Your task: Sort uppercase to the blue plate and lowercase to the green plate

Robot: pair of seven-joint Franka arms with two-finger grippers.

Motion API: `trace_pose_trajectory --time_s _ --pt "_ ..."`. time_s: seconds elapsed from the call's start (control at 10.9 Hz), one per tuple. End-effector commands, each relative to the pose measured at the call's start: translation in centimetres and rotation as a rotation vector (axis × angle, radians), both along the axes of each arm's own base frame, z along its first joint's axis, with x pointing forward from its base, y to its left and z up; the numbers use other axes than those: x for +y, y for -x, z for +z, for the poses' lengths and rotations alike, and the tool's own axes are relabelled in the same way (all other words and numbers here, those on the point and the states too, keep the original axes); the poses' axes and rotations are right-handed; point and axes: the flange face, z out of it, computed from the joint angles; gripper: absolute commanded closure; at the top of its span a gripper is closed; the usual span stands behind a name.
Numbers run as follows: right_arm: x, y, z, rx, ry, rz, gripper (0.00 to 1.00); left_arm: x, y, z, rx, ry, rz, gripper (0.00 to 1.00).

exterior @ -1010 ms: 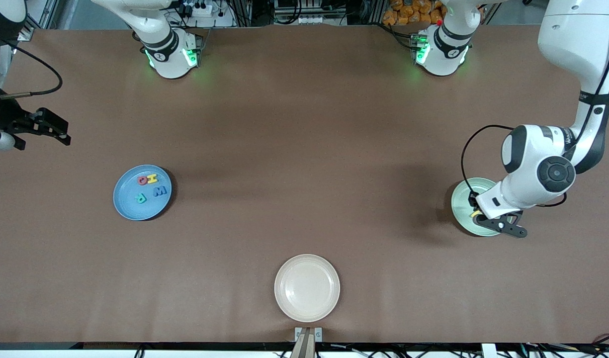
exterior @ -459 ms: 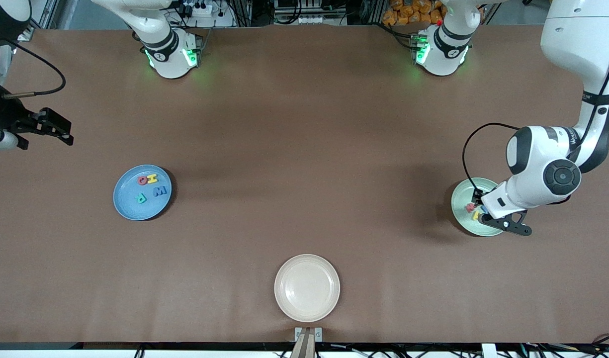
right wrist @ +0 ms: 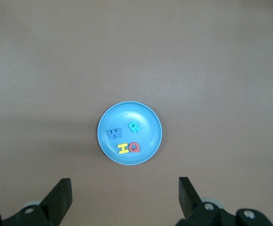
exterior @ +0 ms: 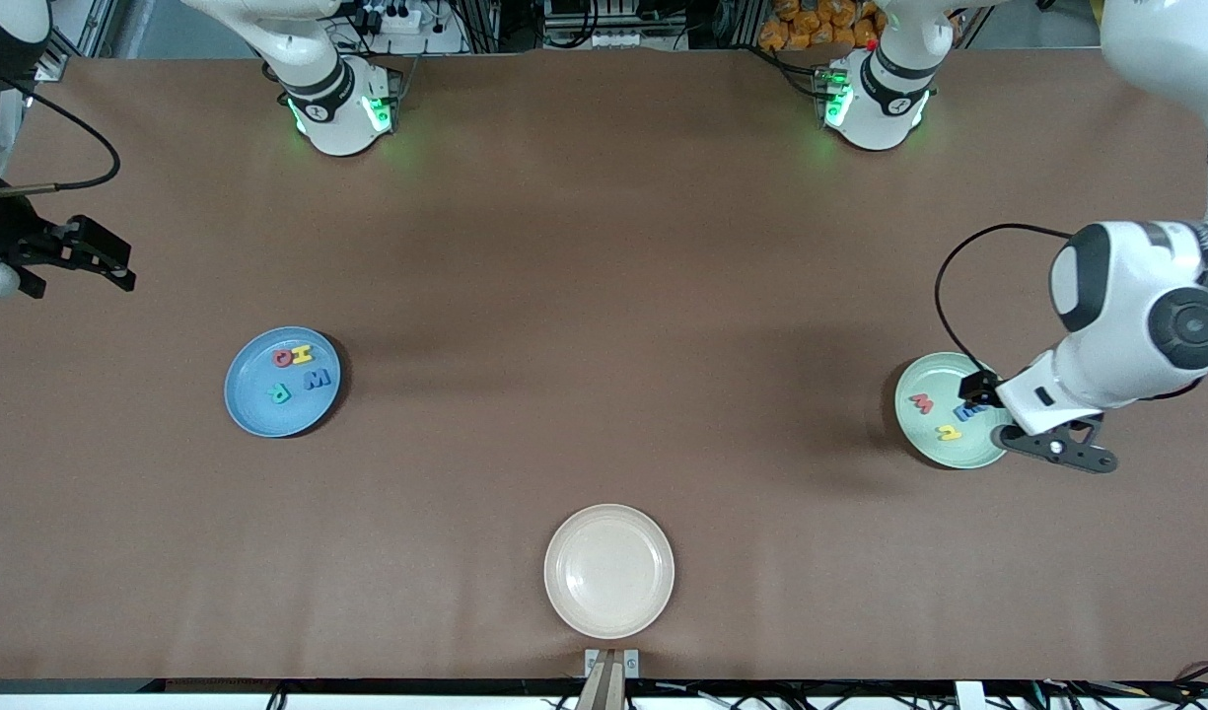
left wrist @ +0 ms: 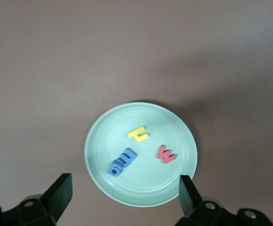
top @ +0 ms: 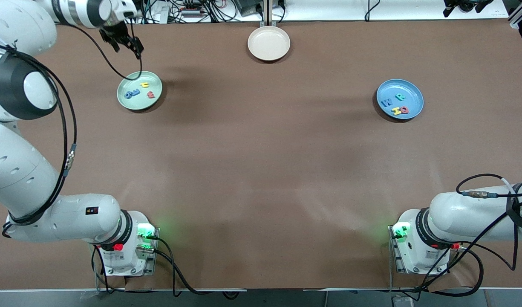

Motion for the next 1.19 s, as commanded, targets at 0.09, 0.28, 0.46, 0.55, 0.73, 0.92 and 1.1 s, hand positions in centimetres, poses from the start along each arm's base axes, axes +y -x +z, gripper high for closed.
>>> trace_pose_trajectory --time_s 0.09,0.28,0.46,0.55,0.73,0.92,1.1 --pt "0.1 0.1 0.3 -0.009 0.005 -0.011 0.0 -0.3 1.5 7.2 -0.003 0.042 0.024 0.0" --pt "0.3 0.2 0.8 -0.016 0.003 -0.008 0.0 0.5 2.8 10.8 -0.026 0.092 0.067 0.0" --pt "0.2 0.2 0.8 -0.017 0.003 -0.01 0.0 1.2 3.9 13.6 -0.041 0.123 0.093 0.0" --pt "0.2 0.2 0.7 -0.014 0.003 -0.01 0.0 0.3 4.4 14.8 -0.056 0.136 0.09 0.0" --pt "0.4 0.2 0.9 -0.016 0.003 -0.005 0.0 -0.1 5.1 16.8 -0.086 0.132 0.086 0.0" --pt "0.7 0.3 0.7 -0.006 0.001 -0.002 0.0 0.5 5.4 19.3 -0.109 0.133 0.094 0.0" --pt "1.6 0.6 2.0 -0.025 -0.03 -0.006 0.0 0.1 5.5 20.5 -0.119 0.133 0.089 0.0"
